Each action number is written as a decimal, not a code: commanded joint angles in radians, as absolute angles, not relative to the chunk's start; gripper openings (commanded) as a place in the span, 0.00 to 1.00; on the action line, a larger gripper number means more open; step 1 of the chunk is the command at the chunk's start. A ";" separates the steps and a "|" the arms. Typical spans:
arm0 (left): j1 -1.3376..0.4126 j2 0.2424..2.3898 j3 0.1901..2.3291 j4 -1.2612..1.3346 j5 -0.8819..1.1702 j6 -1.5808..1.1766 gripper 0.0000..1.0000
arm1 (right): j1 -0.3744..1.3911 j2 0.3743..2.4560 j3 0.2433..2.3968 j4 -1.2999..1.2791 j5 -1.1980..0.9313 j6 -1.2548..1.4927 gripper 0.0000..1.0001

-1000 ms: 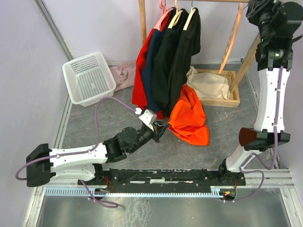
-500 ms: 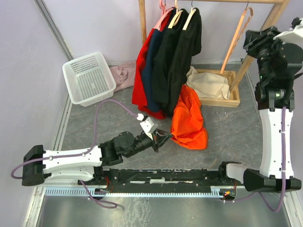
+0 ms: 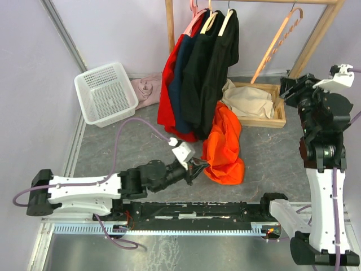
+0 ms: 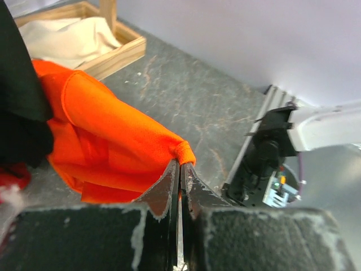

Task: Remove the t-shirt from the hanger
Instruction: Pick up the T-shirt from the center of the board.

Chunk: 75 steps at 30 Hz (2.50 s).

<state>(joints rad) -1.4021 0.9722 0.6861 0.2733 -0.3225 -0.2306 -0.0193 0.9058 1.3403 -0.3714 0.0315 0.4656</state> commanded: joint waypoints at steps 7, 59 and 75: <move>-1.387 1.350 0.923 0.310 -0.571 -0.144 0.07 | -0.005 0.766 1.191 -0.407 -0.039 0.446 0.55; -1.210 2.174 1.319 0.065 -0.528 -0.409 0.87 | -0.003 0.528 1.053 -0.528 -0.016 0.377 0.63; -1.210 2.207 1.298 -0.065 -0.470 -0.469 0.15 | -0.003 0.527 1.057 -0.528 -0.030 0.375 0.63</move>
<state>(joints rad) -1.2098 2.1498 1.3502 0.0982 -0.5819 -0.4011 -0.0067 0.5327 1.0550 -0.5571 -0.0238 0.3779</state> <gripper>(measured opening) 0.240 0.626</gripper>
